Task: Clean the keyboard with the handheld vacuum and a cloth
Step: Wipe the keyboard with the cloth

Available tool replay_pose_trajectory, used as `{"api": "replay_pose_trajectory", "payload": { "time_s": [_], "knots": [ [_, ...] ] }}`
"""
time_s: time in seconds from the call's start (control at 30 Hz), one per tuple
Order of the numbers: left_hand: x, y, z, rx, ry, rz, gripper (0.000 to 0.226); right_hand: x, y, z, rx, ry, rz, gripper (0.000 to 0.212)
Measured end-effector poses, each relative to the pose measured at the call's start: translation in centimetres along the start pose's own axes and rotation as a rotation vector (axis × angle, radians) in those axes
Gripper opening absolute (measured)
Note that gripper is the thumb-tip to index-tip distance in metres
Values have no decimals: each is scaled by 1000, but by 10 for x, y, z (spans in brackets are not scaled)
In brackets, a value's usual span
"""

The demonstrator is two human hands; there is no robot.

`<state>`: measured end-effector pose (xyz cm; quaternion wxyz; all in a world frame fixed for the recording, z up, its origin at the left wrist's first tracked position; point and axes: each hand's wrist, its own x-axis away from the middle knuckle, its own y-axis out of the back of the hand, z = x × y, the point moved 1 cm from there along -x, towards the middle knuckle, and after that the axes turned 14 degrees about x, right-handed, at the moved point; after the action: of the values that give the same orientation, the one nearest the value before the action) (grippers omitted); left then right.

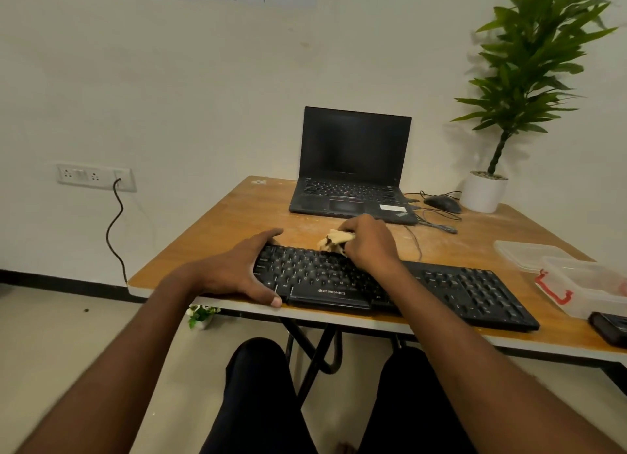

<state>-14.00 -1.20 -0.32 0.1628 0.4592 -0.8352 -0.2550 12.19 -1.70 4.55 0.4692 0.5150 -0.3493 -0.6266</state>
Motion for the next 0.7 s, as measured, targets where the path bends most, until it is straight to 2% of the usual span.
{"api": "replay_pose_trajectory", "payload": {
  "time_s": [0.23, 0.37, 0.5, 0.7],
  "knots": [
    [-1, 0, 0, 56, 3, -3, 143, -8, -17, 61, -38, 117, 20, 33],
    [-1, -2, -1, 107, -45, 2, 134, -9, -26, 79, -84, 168, 7, 34],
    [4, 6, 6, 124, -11, 40, 145, -13, -25, 67, -92, 176, 41, 33],
    [10, 20, 12, 120, 33, 70, 141, -17, -15, 35, -65, 129, 81, 33]
  ]
}}
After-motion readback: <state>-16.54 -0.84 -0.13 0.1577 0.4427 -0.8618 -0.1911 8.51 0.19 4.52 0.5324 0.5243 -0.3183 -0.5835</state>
